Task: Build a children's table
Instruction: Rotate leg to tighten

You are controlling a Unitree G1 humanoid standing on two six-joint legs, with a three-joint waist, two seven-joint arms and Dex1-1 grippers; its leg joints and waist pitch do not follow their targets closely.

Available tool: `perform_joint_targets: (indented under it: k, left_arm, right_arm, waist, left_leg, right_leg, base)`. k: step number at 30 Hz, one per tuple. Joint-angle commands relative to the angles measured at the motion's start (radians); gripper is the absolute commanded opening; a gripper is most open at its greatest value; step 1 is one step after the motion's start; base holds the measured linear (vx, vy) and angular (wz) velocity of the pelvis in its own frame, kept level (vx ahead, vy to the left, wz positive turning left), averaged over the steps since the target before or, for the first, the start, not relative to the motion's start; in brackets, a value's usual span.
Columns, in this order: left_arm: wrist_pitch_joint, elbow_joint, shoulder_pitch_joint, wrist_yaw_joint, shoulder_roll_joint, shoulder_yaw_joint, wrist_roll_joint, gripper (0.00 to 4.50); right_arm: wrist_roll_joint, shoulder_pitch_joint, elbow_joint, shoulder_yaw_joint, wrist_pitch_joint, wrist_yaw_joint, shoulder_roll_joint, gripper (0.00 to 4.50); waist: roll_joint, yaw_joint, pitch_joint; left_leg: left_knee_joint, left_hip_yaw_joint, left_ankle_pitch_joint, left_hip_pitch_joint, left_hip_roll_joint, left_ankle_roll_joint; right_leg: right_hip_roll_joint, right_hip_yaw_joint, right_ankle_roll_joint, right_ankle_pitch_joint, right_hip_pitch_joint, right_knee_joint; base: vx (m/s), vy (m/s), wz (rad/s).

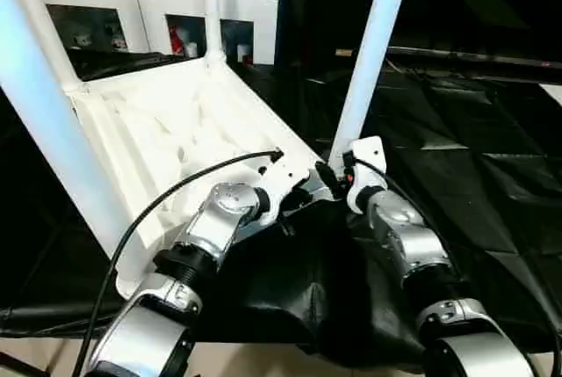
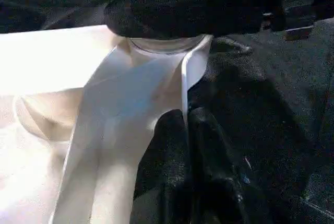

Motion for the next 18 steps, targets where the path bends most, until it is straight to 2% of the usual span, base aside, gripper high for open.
perform_joint_targets:
  k: [1, 3, 6, 9, 10, 11, 14, 15, 18]
  left_arm:
    - [-0.032, 0.024, 0.012, 0.016, -0.015, 0.002, -0.023, 0.00]
    - [-0.038, 0.003, 0.024, -0.047, 0.015, 0.003, -0.036, 0.00]
    - [-0.055, -0.013, 0.034, -0.102, 0.033, -0.001, -0.048, 0.00]
    - [-0.064, -0.079, 0.072, -0.289, 0.124, -0.027, -0.073, 0.00]
    - [-0.065, -0.080, 0.073, -0.295, 0.128, -0.028, -0.073, 0.00]
    - [-0.078, -0.089, 0.080, -0.330, 0.144, -0.032, -0.081, 0.00]
    - [-0.077, -0.164, 0.114, -0.479, 0.193, -0.043, -0.143, 0.00]
    - [-0.076, -0.167, 0.116, -0.484, 0.195, -0.043, -0.146, 0.00]
    - [-0.042, -0.216, 0.131, -0.547, 0.222, -0.054, -0.171, 0.00]
  right_arm:
    - [0.017, 0.039, -0.005, 0.116, 0.018, 0.178, 0.044, 3.19]
    - [0.022, 0.062, -0.052, 0.141, 0.018, 0.289, -0.011, 3.19]
    - [0.033, 0.076, -0.080, 0.150, 0.021, 0.352, -0.041, 3.19]
    - [0.094, 0.128, -0.204, 0.185, 0.058, 0.589, -0.169, 3.19]
    - [0.098, 0.130, -0.210, 0.187, 0.061, 0.600, -0.175, 3.19]
    - [0.105, 0.137, -0.226, 0.190, 0.067, 0.636, -0.191, 3.19]
    - [0.095, 0.147, -0.248, 0.204, 0.063, 0.702, -0.229, 3.19]
    - [0.094, 0.147, -0.248, 0.204, 0.063, 0.704, -0.230, 3.19]
    - [0.080, 0.145, -0.240, 0.205, 0.051, 0.719, -0.239, 3.19]
  waist:
    - [0.003, 0.003, -0.038]
    - [0.000, 0.004, -0.037]
    - [0.000, 0.002, -0.038]
    - [-0.002, 0.008, -0.037]
    - [0.000, 0.009, -0.036]
    - [-0.001, 0.006, -0.036]
    - [-0.003, 0.006, -0.037]
    - [0.000, 0.005, -0.037]
    - [-0.005, 0.005, -0.040]
  left_leg:
    - [-0.070, -0.003, -0.269, -0.012, 0.018, 0.033]
    - [-0.070, -0.003, -0.271, -0.014, 0.019, 0.043]
    - [-0.070, -0.003, -0.260, -0.013, 0.018, 0.046]
    - [-0.070, -0.002, -0.264, -0.013, 0.023, 0.067]
    - [-0.070, -0.002, -0.264, -0.011, 0.023, 0.071]
    - [-0.071, -0.001, -0.264, -0.013, 0.024, 0.070]
    - [-0.073, -0.004, -0.260, -0.014, 0.027, 0.056]
    - [-0.073, -0.003, -0.255, -0.012, 0.028, 0.052]
    - [-0.070, 0.000, -0.227, -0.010, 0.028, 0.052]
  right_leg:
    - [-0.052, 0.042, -0.145, -0.299, 0.042, -0.090]
    - [-0.051, 0.042, -0.142, -0.305, 0.044, -0.092]
    - [-0.052, 0.041, -0.151, -0.302, 0.044, -0.092]
    - [-0.053, 0.043, -0.150, -0.312, 0.047, -0.092]
    - [-0.053, 0.043, -0.152, -0.309, 0.045, -0.093]
    - [-0.053, 0.043, -0.159, -0.306, 0.042, -0.091]
    - [-0.055, 0.042, -0.165, -0.314, 0.044, -0.087]
    - [-0.055, 0.043, -0.172, -0.293, 0.041, -0.085]
    - [-0.053, 0.043, -0.198, -0.234, 0.041, -0.078]
  base:
    - [0.000, 0.000, 0.00]
    - [0.000, 0.000, 0.00]
    - [0.000, 0.000, 0.00]
    - [0.000, 0.000, 0.00]
    - [0.000, 0.000, 0.00]
    - [0.000, 0.000, 0.00]
    - [0.000, 0.000, 0.00]
    - [0.000, 0.000, 0.00]
    - [0.000, 0.000, 0.00]
